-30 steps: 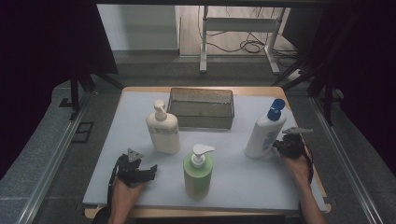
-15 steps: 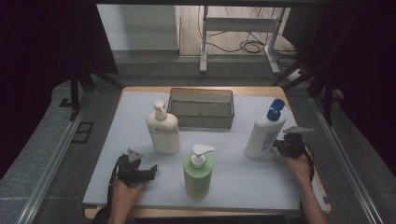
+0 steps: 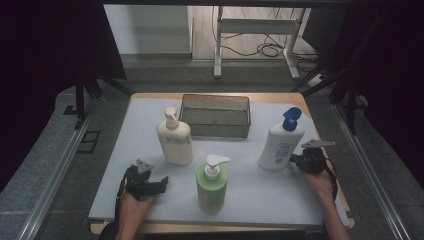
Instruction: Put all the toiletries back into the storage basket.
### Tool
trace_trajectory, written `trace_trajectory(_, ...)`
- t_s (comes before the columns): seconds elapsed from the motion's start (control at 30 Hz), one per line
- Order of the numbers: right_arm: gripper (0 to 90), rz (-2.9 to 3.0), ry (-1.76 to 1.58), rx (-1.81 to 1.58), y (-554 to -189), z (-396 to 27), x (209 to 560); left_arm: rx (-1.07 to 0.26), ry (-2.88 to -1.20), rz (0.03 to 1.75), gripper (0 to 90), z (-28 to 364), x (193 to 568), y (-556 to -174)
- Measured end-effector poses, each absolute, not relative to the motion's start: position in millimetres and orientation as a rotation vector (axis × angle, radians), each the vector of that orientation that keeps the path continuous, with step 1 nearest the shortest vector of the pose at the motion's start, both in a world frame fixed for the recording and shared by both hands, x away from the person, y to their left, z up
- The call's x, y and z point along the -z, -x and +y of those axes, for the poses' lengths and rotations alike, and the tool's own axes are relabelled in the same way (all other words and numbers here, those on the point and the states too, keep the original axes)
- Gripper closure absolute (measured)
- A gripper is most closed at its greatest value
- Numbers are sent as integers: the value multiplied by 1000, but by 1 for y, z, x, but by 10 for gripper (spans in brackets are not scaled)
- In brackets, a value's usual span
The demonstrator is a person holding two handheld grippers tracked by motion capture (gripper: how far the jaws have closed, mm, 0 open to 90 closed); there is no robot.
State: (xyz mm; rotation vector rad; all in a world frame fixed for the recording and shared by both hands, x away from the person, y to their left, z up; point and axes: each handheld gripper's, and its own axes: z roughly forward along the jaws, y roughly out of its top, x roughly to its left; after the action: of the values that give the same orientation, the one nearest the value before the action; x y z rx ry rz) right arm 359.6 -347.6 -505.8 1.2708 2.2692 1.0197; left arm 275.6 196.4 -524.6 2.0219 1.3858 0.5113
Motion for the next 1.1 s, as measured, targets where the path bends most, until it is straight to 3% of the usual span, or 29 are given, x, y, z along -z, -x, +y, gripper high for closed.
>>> trace_trajectory(1.1, 872, 2368, -1195, -979, -322, -316, 510, -511, -2023, 1386, 126, 196, 525, -276)
